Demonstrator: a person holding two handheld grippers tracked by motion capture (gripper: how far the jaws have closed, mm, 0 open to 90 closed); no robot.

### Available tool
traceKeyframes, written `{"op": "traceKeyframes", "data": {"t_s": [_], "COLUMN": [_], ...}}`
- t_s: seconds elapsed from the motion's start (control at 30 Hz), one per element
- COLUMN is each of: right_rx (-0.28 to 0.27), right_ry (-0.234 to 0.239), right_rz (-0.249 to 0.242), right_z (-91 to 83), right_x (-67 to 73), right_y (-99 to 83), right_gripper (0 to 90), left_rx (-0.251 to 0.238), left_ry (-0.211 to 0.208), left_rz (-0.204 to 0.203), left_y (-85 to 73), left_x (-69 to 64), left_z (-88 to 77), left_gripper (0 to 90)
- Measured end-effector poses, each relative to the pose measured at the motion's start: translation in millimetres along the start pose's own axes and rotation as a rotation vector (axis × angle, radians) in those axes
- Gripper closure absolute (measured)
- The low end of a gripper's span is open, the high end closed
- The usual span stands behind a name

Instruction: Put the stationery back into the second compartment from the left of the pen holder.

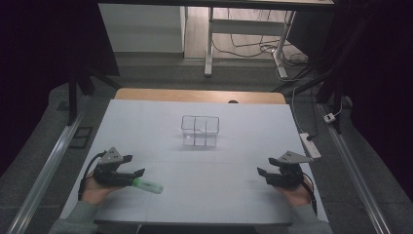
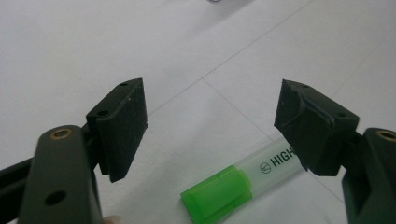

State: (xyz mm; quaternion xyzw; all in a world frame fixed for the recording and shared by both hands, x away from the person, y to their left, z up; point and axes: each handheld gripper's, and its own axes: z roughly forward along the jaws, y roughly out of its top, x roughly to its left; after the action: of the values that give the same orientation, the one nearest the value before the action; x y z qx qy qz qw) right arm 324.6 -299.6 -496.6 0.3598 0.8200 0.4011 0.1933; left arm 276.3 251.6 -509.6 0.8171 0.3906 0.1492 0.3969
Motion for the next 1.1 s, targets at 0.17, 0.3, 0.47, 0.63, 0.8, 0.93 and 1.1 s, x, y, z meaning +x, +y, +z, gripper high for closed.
{"op": "traceKeyframes", "data": {"t_s": [0.17, 0.3, 0.47, 0.63, 0.8, 0.93, 1.1], "right_rx": [-0.001, 0.0, 0.007, 0.012, 0.017, 0.021, 0.021], "right_ry": [-0.004, -0.009, -0.012, -0.005, -0.006, -0.007, -0.008], "right_rz": [-0.001, 0.006, 0.011, 0.013, 0.013, 0.009, 0.012], "right_z": [-0.8, -1.8, -0.7, 1.6, 1.1, 1.5, 0.4], "right_x": [-2.1, -4.4, -5.4, -4.7, -4.5, -4.1, -5.0], "right_y": [-1.1, -2.3, -3.3, -4.2, -4.4, -5.0, -4.7], "right_gripper": [36.9, 36.9, 36.9, 36.8, 36.7, 36.6, 36.6], "left_rx": [0.04, 0.076, 0.109, 0.158, 0.203, 0.241, 0.286], "left_ry": [-0.033, -0.057, -0.088, -0.127, -0.144, -0.172, -0.204], "left_rz": [0.074, 0.14, 0.217, 0.276, 0.316, 0.346, 0.388], "left_y": [7.6, 17.5, 29.0, 36.4, 41.7, 45.7, 52.0], "left_x": [1.6, 4.8, 6.9, 7.0, 10.6, 15.7, 18.6], "left_z": [-4.2, -10.5, -17.0, -16.0, -12.1, -8.8, -4.3], "left_gripper": [25.9, 26.0, 26.7, 26.9, 26.9, 27.8, 28.1]}}
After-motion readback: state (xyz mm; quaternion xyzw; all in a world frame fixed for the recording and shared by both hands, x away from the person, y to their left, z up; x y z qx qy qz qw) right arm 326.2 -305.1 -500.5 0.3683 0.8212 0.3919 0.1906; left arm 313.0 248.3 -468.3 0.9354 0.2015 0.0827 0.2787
